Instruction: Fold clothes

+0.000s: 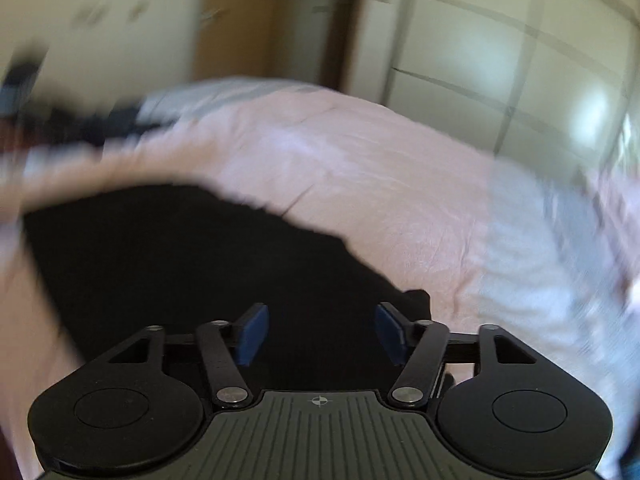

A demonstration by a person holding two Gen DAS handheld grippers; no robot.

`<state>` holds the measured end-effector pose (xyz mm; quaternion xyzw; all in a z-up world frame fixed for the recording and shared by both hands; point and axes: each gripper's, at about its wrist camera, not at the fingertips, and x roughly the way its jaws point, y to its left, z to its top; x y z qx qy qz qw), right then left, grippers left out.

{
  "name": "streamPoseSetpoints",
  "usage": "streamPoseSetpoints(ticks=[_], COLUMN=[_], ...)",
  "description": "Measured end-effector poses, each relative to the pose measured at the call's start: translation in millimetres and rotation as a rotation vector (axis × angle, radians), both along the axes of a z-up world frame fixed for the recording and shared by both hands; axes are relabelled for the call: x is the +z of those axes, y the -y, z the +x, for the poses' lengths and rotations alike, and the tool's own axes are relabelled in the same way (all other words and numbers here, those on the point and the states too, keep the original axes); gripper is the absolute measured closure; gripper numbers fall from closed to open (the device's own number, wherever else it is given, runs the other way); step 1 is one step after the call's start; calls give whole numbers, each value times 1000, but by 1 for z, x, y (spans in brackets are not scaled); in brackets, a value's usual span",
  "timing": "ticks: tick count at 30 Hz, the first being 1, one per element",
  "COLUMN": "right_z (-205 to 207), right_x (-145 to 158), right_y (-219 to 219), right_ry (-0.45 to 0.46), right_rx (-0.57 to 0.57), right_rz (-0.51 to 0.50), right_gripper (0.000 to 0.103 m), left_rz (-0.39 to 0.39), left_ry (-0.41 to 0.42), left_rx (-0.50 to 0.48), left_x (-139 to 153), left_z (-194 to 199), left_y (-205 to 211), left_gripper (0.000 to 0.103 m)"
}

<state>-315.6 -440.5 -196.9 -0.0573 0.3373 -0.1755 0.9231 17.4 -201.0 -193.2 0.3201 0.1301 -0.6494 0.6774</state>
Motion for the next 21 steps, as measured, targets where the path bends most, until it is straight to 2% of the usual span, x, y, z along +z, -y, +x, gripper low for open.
streamPoseSetpoints(ticks=[3,6,9,12,14,15,16,17,19,20,21], right_z=[-26,-50,-59,-51,-41,-35,-28,-23,-16,-14,-16], right_x=[-28,-70,-107,-121,-127,-131,-134,-138,-149,-154,-156], right_y=[-67,-110,-117,-108,-103,-99,-95,-91,-82,-79,-77], right_ry=[-138,-268,-352,-342,-341,-350,-359,-369,-422,-447,-460], right_rx=[96,159,135,95,104,110,117,122,129,139,147], right_rz=[-209,-379,-479,-527,-564,-579,-593,-600,-625,-642,-657], right_gripper=[36,36,36,36,36,37,39,43,56,68,71], left_rz=[15,73,119,118,128,142,159,183,218,224,224], left_ry=[183,391,571,711,762,783,805,831,875,889,888], left_rx=[-199,-339,-374,-346,-307,-297,-298,-300,-321,-330,-332], left_x=[-20,-62,-100,-121,-123,-124,-127,-131,-140,-142,-141], left_z=[-61,-107,-124,-127,-121,-118,-115,-113,-112,-111,-112], left_y=[-39,-60,-56,-45,-34,-29,-26,-22,-19,-18,-19], left_gripper=[37,37,39,40,56,56,63,78,86,90,91])
